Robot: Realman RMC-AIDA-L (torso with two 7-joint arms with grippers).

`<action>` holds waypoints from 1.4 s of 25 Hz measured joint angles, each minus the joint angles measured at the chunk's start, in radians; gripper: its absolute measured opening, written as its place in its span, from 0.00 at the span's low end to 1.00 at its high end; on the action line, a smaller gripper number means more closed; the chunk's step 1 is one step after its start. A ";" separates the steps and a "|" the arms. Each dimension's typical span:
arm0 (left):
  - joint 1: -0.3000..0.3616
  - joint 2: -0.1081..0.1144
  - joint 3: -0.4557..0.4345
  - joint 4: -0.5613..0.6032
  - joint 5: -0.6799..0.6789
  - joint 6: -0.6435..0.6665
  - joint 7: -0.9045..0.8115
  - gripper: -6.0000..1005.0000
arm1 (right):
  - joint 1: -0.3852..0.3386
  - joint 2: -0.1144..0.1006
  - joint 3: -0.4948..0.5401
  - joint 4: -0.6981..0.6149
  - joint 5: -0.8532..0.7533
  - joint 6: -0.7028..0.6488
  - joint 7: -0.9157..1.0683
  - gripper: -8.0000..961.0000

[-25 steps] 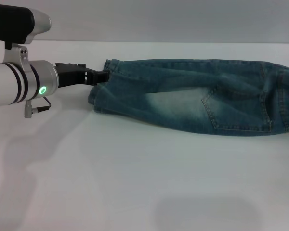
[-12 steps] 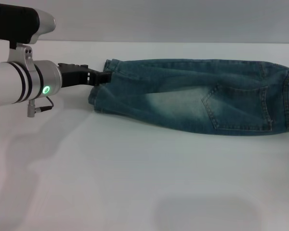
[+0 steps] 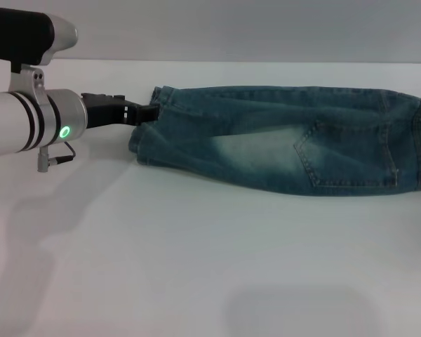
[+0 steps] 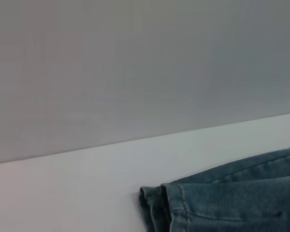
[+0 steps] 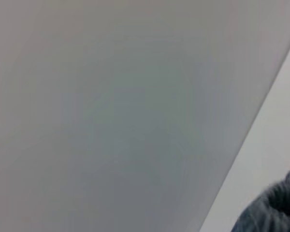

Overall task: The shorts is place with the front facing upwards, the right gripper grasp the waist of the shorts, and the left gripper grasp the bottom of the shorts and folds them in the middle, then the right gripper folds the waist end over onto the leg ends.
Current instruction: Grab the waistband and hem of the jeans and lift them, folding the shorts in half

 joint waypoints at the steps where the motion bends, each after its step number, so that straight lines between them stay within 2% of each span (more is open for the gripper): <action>1: -0.001 0.000 -0.002 0.005 0.000 0.001 0.000 0.72 | 0.013 -0.007 -0.001 0.009 -0.001 0.020 0.001 0.70; 4: -0.002 0.000 -0.004 0.017 0.000 0.004 0.000 0.72 | 0.046 -0.022 -0.001 0.025 -0.017 0.077 -0.001 0.70; 8: -0.002 0.000 -0.005 0.029 -0.004 0.010 0.000 0.72 | 0.062 -0.022 -0.001 0.012 -0.052 0.141 -0.018 0.70; 10: -0.001 0.001 -0.005 0.041 -0.015 0.021 0.001 0.72 | 0.065 -0.025 -0.001 0.002 -0.059 0.145 -0.026 0.70; 13: -0.001 0.002 -0.005 0.047 -0.029 0.027 0.010 0.72 | 0.054 -0.029 -0.001 -0.029 -0.065 0.079 -0.023 0.70; 15: -0.002 0.002 -0.005 0.048 -0.032 0.028 0.010 0.72 | 0.049 -0.022 -0.001 -0.043 -0.066 0.054 -0.023 0.70; 17: -0.002 0.002 -0.005 0.048 -0.032 0.028 0.010 0.72 | 0.036 0.006 -0.002 -0.088 -0.067 0.010 -0.030 0.70; 18: -0.002 0.001 -0.002 0.048 -0.034 0.031 0.010 0.72 | 0.027 0.032 -0.002 -0.130 -0.067 -0.013 -0.034 0.70; 19: -0.005 0.001 0.001 0.052 -0.034 0.036 0.010 0.72 | 0.022 0.044 -0.002 -0.149 -0.067 -0.027 -0.033 0.70; 20: -0.008 0.001 0.002 0.058 -0.034 0.037 0.010 0.72 | 0.022 0.044 -0.002 -0.149 -0.067 -0.027 -0.033 0.70; 21: -0.008 0.001 0.002 0.058 -0.034 0.037 0.010 0.72 | 0.016 0.057 -0.002 -0.163 -0.067 -0.046 -0.029 0.70; 25: -0.012 0.000 0.003 0.062 -0.034 0.036 0.010 0.72 | -0.008 0.087 0.004 -0.168 -0.062 -0.099 -0.019 0.70; 27: -0.012 0.000 0.003 0.062 -0.034 0.035 0.010 0.72 | -0.025 0.095 0.006 -0.150 -0.061 -0.107 -0.020 0.70; 35: -0.004 0.002 0.004 0.062 -0.034 0.023 0.010 0.72 | -0.124 0.098 0.010 -0.082 0.022 -0.195 -0.053 0.70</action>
